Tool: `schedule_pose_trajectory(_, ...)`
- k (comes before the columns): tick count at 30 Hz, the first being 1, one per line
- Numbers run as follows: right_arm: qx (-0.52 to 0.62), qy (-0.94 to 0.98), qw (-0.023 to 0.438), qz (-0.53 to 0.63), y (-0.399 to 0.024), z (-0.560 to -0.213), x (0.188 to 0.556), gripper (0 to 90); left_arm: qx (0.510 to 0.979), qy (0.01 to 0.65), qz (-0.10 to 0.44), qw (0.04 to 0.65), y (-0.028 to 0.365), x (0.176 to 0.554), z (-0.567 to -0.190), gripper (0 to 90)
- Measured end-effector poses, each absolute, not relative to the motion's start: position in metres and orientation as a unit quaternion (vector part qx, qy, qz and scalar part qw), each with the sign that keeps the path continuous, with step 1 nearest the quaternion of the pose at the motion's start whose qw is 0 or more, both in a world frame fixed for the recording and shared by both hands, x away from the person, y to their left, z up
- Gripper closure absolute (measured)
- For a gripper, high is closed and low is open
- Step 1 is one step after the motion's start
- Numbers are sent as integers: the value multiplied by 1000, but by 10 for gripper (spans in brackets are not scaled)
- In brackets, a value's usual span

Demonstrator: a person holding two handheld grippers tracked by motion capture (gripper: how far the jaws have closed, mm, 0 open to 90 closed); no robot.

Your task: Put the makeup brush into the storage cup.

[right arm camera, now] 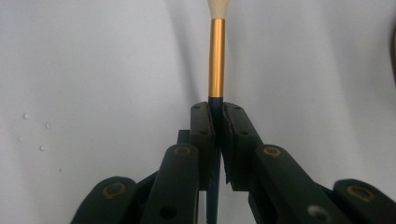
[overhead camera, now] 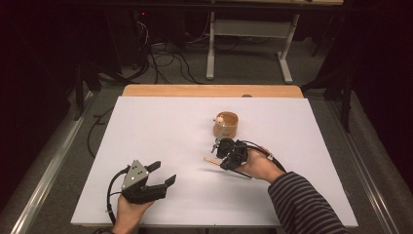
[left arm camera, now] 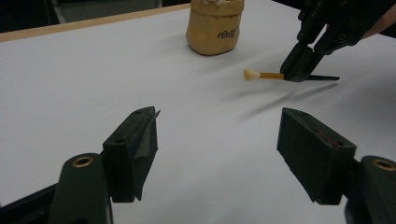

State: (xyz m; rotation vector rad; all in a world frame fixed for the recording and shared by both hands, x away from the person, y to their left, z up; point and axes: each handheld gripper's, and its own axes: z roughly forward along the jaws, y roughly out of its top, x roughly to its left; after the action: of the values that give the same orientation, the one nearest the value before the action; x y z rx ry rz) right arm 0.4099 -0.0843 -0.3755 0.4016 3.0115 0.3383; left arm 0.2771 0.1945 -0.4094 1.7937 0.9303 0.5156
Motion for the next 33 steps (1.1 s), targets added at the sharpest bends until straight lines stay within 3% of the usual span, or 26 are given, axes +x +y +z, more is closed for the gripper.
schedule_pose_trajectory(33, 166, 953, 60, 244, -117, -328, 398, 858, 744, 385, 214, 503, 194, 277, -410, 294)
